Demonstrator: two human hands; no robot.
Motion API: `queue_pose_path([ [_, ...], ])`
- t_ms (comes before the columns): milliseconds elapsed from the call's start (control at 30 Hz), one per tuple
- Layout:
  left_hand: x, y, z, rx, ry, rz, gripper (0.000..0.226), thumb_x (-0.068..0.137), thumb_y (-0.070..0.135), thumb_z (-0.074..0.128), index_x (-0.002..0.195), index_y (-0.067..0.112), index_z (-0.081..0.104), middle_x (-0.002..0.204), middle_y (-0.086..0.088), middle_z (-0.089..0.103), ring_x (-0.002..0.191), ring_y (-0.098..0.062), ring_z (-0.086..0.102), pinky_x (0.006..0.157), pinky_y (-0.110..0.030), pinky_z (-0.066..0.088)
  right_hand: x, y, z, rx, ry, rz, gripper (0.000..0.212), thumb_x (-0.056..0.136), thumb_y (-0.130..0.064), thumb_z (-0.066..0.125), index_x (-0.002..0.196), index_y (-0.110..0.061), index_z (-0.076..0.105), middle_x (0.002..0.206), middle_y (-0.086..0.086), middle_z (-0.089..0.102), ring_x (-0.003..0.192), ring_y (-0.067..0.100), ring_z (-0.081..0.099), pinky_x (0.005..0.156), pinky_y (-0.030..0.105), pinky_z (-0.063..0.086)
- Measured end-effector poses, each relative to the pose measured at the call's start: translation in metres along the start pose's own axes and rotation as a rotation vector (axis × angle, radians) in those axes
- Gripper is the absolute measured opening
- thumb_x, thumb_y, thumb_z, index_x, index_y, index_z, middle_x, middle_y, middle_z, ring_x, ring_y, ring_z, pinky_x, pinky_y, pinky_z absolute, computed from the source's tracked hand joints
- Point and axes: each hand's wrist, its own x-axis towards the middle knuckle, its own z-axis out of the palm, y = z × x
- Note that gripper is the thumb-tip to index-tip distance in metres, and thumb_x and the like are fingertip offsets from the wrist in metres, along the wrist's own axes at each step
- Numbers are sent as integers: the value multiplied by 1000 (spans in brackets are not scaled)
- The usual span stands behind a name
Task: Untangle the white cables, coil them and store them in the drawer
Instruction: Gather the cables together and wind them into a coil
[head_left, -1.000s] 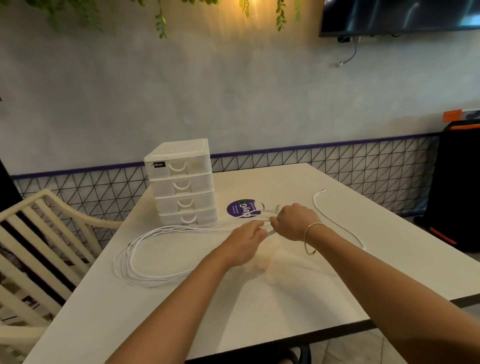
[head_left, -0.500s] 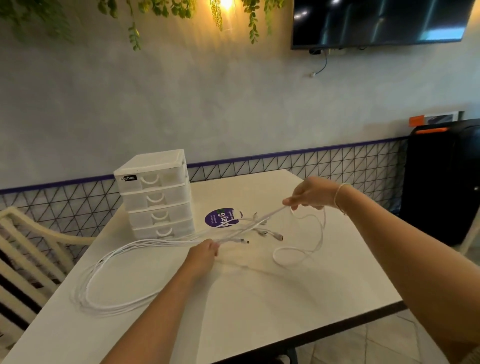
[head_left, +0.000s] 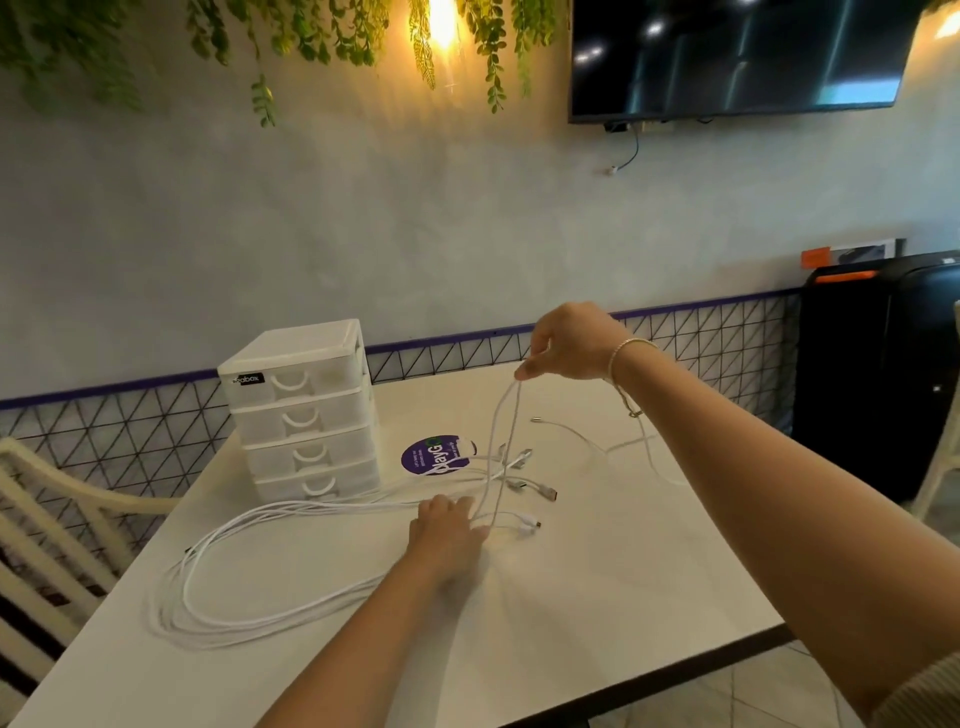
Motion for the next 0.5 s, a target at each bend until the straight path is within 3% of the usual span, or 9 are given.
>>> queue_pose_path([
  [100,2,17,-42,-237,99,79,61,93,33,52,146,21,26,146,-8,33,132,-26,30,107,-38,29,1,-8,-1,-26,-47,-20,26,76,-37,73,85,-14,67,84,2,62,79,16,53,71,26,44],
  [200,-1,41,-92,-529,299,191,53,91,29,58,140,22,39,128,0,49,106,-14,51,87,-28,44,2,-14,3,-53,-87,-28,21,75,-37,74,81,-18,66,84,-2,60,80,14,52,71,25,44],
  [367,-3,59,-126,-435,340,209,20,92,26,59,103,14,69,88,0,61,81,-14,52,69,-21,37,4,-23,5,-56,-90,-55,13,83,-27,68,88,-15,69,91,3,66,79,14,53,68,21,40],
  [500,1,50,-126,-442,442,166,22,93,25,57,106,14,72,81,-1,63,65,-10,48,61,-20,38,0,-19,-2,-6,-166,-1,21,83,-31,67,91,-11,70,75,1,62,72,13,54,68,23,43],
])
